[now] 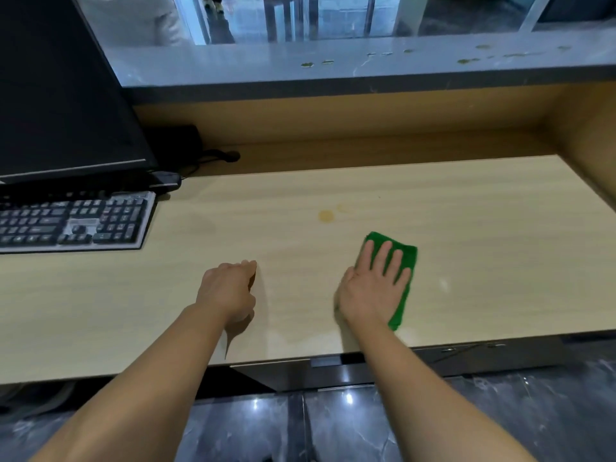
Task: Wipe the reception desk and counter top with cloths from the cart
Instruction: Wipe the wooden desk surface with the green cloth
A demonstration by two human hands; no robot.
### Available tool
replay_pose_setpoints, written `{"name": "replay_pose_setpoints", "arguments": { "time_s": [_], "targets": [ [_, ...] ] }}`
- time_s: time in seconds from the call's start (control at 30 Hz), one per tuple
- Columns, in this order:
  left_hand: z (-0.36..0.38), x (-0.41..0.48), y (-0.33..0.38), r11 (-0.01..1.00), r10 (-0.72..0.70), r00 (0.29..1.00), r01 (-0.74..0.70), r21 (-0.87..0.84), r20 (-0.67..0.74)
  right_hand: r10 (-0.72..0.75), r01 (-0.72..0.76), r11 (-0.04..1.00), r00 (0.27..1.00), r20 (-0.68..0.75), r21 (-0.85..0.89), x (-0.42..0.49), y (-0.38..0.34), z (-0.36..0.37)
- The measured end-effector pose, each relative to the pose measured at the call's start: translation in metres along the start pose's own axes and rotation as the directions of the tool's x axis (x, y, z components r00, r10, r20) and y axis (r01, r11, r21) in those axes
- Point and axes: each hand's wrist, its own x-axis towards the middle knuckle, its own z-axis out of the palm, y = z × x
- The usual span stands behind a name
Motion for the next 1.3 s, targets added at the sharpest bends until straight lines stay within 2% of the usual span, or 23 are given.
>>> {"name": "replay_pose_setpoints", "arguments": {
  "time_s": [0.1, 0.2, 0.37, 0.43, 0.5, 0.57, 0.63, 0.73, 0.9, 1.07, 1.13, 1.2, 1.3],
  "targets": [
    [-0.002, -0.002, 0.001, 1.0, 0.0, 1.0, 0.0, -0.011, -0.004, -0.192, 0.191, 0.981, 0.981, 0.018, 0.035, -0.038, -0.053, 0.013],
    [0.001, -0.002, 0.002, 1.0, 0.022, 0.999, -0.022, -0.006, -0.037, -0.448, 0.447, 0.894, 0.892, 0.056, 0.031, -0.066, -0.085, 0.027],
    [-0.002, -0.001, 0.011, 0.999, -0.021, 0.999, 0.022, 0.025, -0.029, -0.686, 0.692, 0.721, 0.719, 0.109, -0.034, -0.048, -0.06, 0.022],
    [-0.004, 0.0, 0.016, 0.996, -0.052, 0.998, 0.054, 0.064, -0.02, -0.718, 0.729, 0.681, 0.684, 0.129, -0.073, -0.029, -0.033, 0.016],
    [-0.007, 0.002, 0.021, 0.993, -0.078, 0.997, 0.079, 0.085, -0.006, -0.671, 0.683, 0.723, 0.73, 0.13, -0.107, -0.01, -0.002, 0.007],
    [-0.009, 0.003, 0.026, 0.991, -0.094, 0.996, 0.094, 0.099, 0.0, -0.57, 0.579, 0.806, 0.815, 0.103, -0.126, 0.008, 0.031, -0.002],
    [-0.012, 0.006, 0.029, 0.989, -0.094, 0.995, 0.097, 0.114, -0.032, -0.461, 0.466, 0.875, 0.885, 0.068, -0.13, 0.024, 0.063, -0.011],
    [-0.017, 0.01, 0.029, 0.989, -0.095, 0.992, 0.103, 0.107, -0.084, -0.308, 0.312, 0.942, 0.95, 0.05, -0.125, 0.046, 0.103, -0.022],
    [-0.019, 0.021, 0.02, 0.999, -0.054, 0.992, 0.054, -0.002, -0.116, -0.069, 0.07, 0.996, 0.998, 0.01, -0.061, 0.078, 0.12, -0.03],
    [-0.018, 0.033, 0.004, 0.981, -0.083, 0.991, 0.063, -0.184, -0.101, 0.189, -0.189, 0.981, 0.982, 0.014, 0.032, 0.111, 0.051, -0.028],
    [-0.014, 0.034, -0.004, 0.972, -0.084, 0.99, 0.056, -0.23, -0.113, 0.175, -0.176, 0.984, 0.984, 0.02, 0.041, 0.118, 0.017, -0.028],
    [-0.01, 0.041, -0.012, 0.963, -0.085, 0.987, 0.047, -0.265, -0.133, 0.099, -0.1, 0.994, 0.995, 0.026, 0.052, 0.123, -0.024, -0.024],
    [-0.011, 0.045, -0.018, 0.943, -0.092, 0.984, 0.036, -0.332, -0.155, -0.104, 0.103, 0.994, 0.994, 0.025, 0.045, 0.105, -0.088, -0.013]
  ]
}}
